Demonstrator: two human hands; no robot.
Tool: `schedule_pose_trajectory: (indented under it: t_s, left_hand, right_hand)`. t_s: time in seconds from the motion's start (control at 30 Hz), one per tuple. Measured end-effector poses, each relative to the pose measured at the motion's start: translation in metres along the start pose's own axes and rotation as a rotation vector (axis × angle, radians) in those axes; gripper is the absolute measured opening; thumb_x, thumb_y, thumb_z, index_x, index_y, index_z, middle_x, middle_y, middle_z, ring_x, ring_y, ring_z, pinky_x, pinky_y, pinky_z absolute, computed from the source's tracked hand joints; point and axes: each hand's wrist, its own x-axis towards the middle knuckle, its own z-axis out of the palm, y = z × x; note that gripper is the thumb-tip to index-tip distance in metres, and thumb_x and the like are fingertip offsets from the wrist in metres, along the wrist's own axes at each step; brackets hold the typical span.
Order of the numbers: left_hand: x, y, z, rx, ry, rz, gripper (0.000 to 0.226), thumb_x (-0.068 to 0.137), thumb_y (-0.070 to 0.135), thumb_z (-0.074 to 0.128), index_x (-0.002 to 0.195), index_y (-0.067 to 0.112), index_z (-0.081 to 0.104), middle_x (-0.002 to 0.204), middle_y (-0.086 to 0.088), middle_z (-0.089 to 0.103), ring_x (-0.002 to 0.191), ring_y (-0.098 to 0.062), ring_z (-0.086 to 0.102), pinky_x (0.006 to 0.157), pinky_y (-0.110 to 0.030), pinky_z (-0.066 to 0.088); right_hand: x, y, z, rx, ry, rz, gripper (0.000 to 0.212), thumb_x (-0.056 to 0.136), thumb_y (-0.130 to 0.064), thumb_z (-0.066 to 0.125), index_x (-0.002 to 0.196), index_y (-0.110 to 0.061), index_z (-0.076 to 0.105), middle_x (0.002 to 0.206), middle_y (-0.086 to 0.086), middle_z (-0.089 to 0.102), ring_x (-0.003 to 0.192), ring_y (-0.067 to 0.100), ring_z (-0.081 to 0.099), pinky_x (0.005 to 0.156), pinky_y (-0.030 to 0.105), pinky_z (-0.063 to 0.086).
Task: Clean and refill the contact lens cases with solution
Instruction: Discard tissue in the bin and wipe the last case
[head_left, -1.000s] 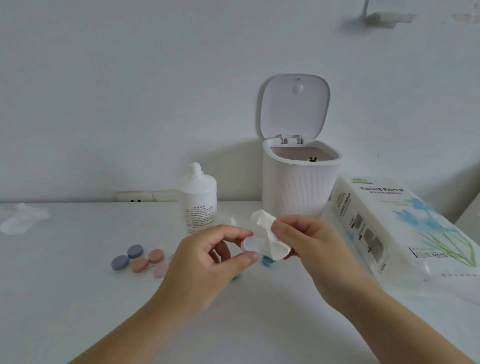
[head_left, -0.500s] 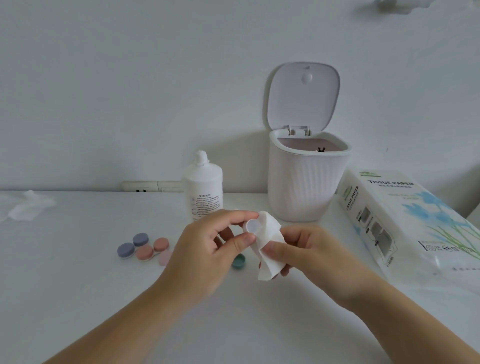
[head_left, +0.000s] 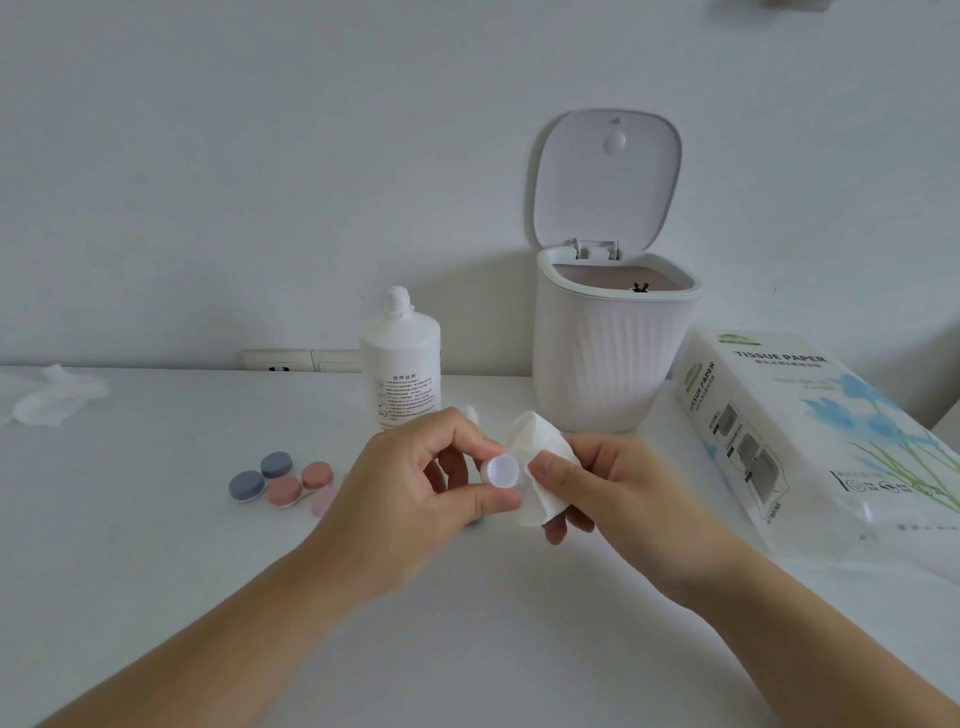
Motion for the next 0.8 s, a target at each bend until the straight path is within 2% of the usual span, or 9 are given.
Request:
schedule_pose_trajectory:
  t_s: [0.1, 0.2, 0.27, 0.37, 0.47, 0.57, 0.67, 0.73, 0.8]
  left_hand:
    - [0.001, 0.001, -0.005, 0.049, -0.038, -0.023, 0.023, 0.074, 0.048, 0.079, 0.095, 0.05, 0.07, 0.067, 0.016, 0.059, 0.057, -0.004, 0.05, 0.057, -0.016, 0.042]
    - [0.001, 0.0, -0.004, 0.08, -0.087, -0.041, 0.032, 0.083, 0.029, 0.078, 0.101, 0.054, 0.068, 0.066, 0.016, 0.058, 0.058, -0.003, 0.051, 0.058, -0.012, 0.041]
    - [0.002, 0.001, -0.003, 0.069, -0.071, -0.047, 0.033, 0.082, 0.026, 0.08, 0.098, 0.054, 0.069, 0.064, 0.016, 0.057, 0.057, -0.002, 0.05, 0.058, -0.012, 0.04]
    - [0.004, 0.001, -0.003, 0.0, -0.01, -0.054, 0.023, 0.071, 0.039, 0.087, 0.088, 0.048, 0.073, 0.057, 0.016, 0.055, 0.053, -0.002, 0.046, 0.055, -0.013, 0.037]
    - [0.0, 0.0, -0.001, -0.048, 0.033, -0.049, 0.033, 0.056, 0.049, 0.094, 0.077, 0.036, 0.071, 0.054, 0.011, 0.053, 0.051, -0.003, 0.044, 0.05, -0.018, 0.038]
    - [-0.003, 0.002, 0.007, -0.014, 0.046, -0.009, 0.039, 0.056, 0.052, 0.088, 0.076, 0.029, 0.063, 0.064, 0.0, 0.06, 0.054, -0.019, 0.05, 0.05, -0.035, 0.045]
    - [-0.003, 0.003, 0.008, -0.029, 0.047, -0.028, 0.038, 0.056, 0.052, 0.086, 0.077, 0.03, 0.063, 0.069, -0.005, 0.062, 0.062, -0.031, 0.054, 0.055, -0.046, 0.048]
    - [-0.001, 0.003, 0.004, -0.027, 0.027, -0.053, 0.035, 0.057, 0.047, 0.089, 0.08, 0.035, 0.066, 0.068, -0.003, 0.063, 0.059, -0.024, 0.054, 0.057, -0.045, 0.048]
    - [0.0, 0.001, 0.0, -0.007, -0.001, -0.06, 0.031, 0.066, 0.04, 0.091, 0.087, 0.041, 0.069, 0.062, 0.006, 0.058, 0.056, -0.01, 0.049, 0.056, -0.032, 0.043]
  right_hand:
    - [-0.003, -0.002, 0.0, -0.017, -0.106, 0.036, 0.032, 0.102, -0.025, 0.058, 0.075, -0.012, 0.069, 0.061, 0.0, 0.065, 0.053, 0.005, 0.054, 0.057, 0.009, 0.04]
    - [-0.004, -0.004, 0.001, -0.023, -0.174, 0.071, 0.029, 0.097, -0.026, 0.06, 0.074, -0.01, 0.068, 0.06, 0.0, 0.064, 0.052, 0.007, 0.054, 0.056, 0.01, 0.04]
    - [-0.003, -0.004, 0.002, -0.015, -0.156, 0.071, 0.03, 0.094, -0.028, 0.06, 0.076, -0.007, 0.068, 0.06, 0.0, 0.064, 0.054, 0.01, 0.055, 0.056, 0.01, 0.041]
    - [-0.002, -0.002, 0.002, -0.003, -0.084, 0.058, 0.031, 0.092, -0.034, 0.061, 0.077, -0.008, 0.07, 0.067, 0.006, 0.067, 0.058, 0.014, 0.058, 0.057, 0.014, 0.041]
    - [-0.001, -0.001, 0.003, 0.017, 0.001, 0.042, 0.033, 0.091, -0.039, 0.059, 0.077, -0.012, 0.072, 0.068, 0.007, 0.066, 0.061, 0.015, 0.057, 0.058, 0.017, 0.039]
    - [0.0, 0.001, 0.005, 0.064, 0.056, 0.028, 0.034, 0.091, -0.039, 0.058, 0.077, -0.012, 0.072, 0.067, 0.005, 0.065, 0.06, 0.015, 0.056, 0.06, 0.022, 0.041]
    - [0.0, 0.001, 0.005, 0.085, 0.058, 0.027, 0.033, 0.091, -0.039, 0.059, 0.076, -0.014, 0.073, 0.067, 0.003, 0.066, 0.061, 0.013, 0.055, 0.061, 0.023, 0.045]
    - [-0.002, -0.001, 0.003, 0.054, 0.017, 0.042, 0.03, 0.091, -0.04, 0.059, 0.074, -0.02, 0.074, 0.067, 0.002, 0.066, 0.06, 0.012, 0.054, 0.06, 0.02, 0.044]
    - [-0.003, -0.001, 0.003, 0.023, -0.037, 0.051, 0.028, 0.091, -0.038, 0.061, 0.072, -0.021, 0.073, 0.066, 0.003, 0.065, 0.06, 0.013, 0.054, 0.059, 0.019, 0.044]
